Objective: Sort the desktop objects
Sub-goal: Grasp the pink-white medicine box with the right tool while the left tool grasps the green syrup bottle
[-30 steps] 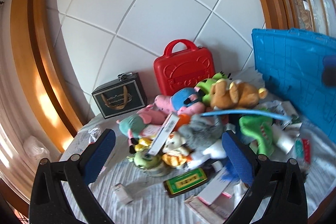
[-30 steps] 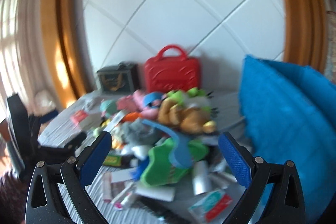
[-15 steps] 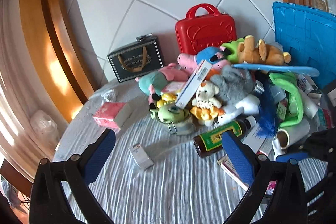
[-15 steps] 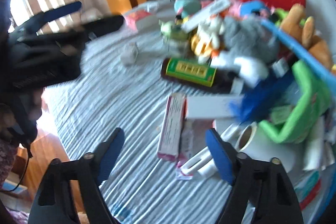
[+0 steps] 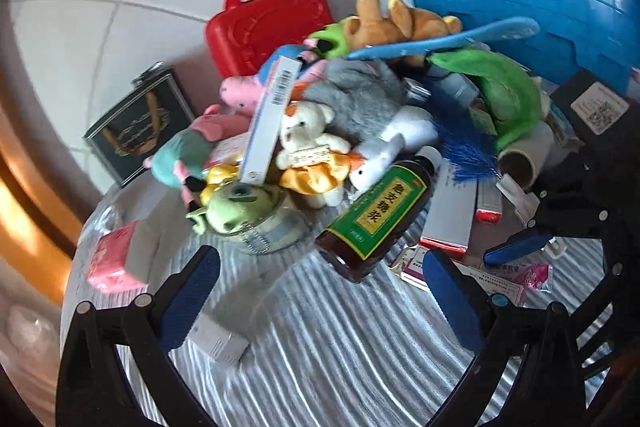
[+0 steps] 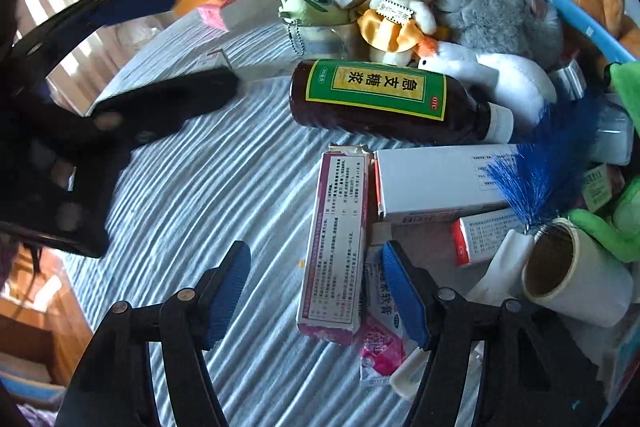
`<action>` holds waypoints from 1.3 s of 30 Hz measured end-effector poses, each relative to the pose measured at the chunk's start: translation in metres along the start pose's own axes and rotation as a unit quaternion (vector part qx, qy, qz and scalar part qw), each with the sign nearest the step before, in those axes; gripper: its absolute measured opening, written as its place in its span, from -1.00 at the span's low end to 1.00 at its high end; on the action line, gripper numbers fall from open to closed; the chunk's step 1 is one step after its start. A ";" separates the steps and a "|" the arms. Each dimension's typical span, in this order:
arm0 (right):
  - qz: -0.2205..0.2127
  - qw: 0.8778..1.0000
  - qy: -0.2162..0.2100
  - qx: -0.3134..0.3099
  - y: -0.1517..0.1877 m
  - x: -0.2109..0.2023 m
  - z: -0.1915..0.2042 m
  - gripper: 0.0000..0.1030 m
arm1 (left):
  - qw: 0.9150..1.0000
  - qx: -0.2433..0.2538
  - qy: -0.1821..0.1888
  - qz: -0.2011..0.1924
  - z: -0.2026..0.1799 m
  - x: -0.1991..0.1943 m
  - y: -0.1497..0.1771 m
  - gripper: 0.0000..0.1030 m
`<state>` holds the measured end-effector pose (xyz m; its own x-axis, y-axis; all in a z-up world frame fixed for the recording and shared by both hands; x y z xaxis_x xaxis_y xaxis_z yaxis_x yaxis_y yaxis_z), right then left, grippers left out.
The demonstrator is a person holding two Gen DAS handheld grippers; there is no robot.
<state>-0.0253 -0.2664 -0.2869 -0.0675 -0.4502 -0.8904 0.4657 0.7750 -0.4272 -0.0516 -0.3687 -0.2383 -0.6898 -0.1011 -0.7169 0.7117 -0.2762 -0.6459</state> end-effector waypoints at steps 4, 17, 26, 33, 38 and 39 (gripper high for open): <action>-0.003 1.000 0.016 -0.007 0.012 -0.004 0.009 0.29 | 0.993 0.087 0.080 0.006 -0.006 0.036 -0.013 1.00; -0.007 0.998 -0.014 0.059 0.029 -0.032 -0.004 0.26 | 0.962 0.120 0.234 0.066 0.001 0.101 -0.029 0.47; 0.023 0.998 -0.011 0.059 -0.001 -0.008 -0.009 0.13 | 0.968 0.131 0.199 0.073 -0.002 0.098 -0.011 0.44; 0.036 0.994 0.076 0.068 -0.004 -0.001 -0.011 -0.31 | 0.955 0.144 0.242 0.094 -0.015 0.110 -0.024 0.44; 0.034 0.992 0.110 0.058 0.011 -0.010 -0.008 -0.42 | 0.951 0.144 0.253 0.099 -0.024 0.097 -0.015 0.04; 0.034 0.991 0.113 0.058 0.014 -0.012 -0.009 -0.44 | 0.953 0.142 0.250 0.097 -0.024 0.092 -0.010 0.03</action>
<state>-0.0258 -0.2464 -0.2838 -0.2221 -0.2783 -0.9344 0.5731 0.7381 -0.3561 -0.1188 -0.3518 -0.3037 -0.3492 0.2719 -0.8967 0.7055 -0.5535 -0.4426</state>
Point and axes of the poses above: each gripper's, at about its wrist camera, not at the fingertips, and x roughly the way its jaws point, z to its left, y to its underside, the point moved 1 cm from there along x, roughly the way its jaws point, and after that the axes turned 4 degrees about z, right-handed, at the moved point
